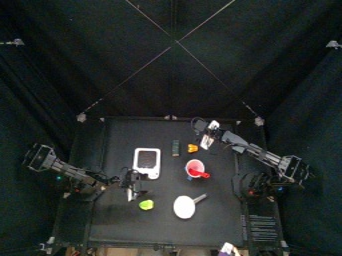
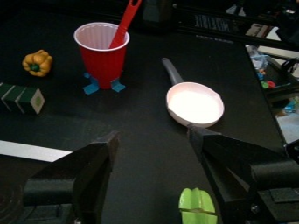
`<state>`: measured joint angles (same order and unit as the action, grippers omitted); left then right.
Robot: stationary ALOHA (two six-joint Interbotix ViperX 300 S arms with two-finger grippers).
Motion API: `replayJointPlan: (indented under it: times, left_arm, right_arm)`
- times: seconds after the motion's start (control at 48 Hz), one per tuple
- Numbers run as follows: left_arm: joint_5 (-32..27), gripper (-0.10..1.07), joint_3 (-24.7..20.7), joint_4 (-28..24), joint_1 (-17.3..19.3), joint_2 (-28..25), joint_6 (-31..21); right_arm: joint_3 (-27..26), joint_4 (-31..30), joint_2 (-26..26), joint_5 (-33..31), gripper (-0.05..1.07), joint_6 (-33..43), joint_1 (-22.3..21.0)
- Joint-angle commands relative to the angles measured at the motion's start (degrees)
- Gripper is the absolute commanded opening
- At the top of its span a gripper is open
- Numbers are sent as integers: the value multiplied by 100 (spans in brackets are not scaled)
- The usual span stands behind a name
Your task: Grab squash
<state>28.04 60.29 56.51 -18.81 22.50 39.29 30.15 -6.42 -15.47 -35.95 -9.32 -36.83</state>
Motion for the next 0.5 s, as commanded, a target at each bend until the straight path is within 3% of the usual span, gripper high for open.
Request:
replayJointPlan:
  times: [0.0, 0.354, 0.479]
  left_arm:
    - [26, 97, -70, -9, -9, 0, 0]
    - [0, 97, 18, -9, -9, 0, 0]
    - [0, 97, 18, -9, -9, 0, 0]
  right_arm:
    - [-220, 466, 176, -149, 103, -448, -132]
    - [-281, 1942, 756, -501, 103, -2663, -334]
    - [-281, 2109, 905, -483, 103, -2909, -369]
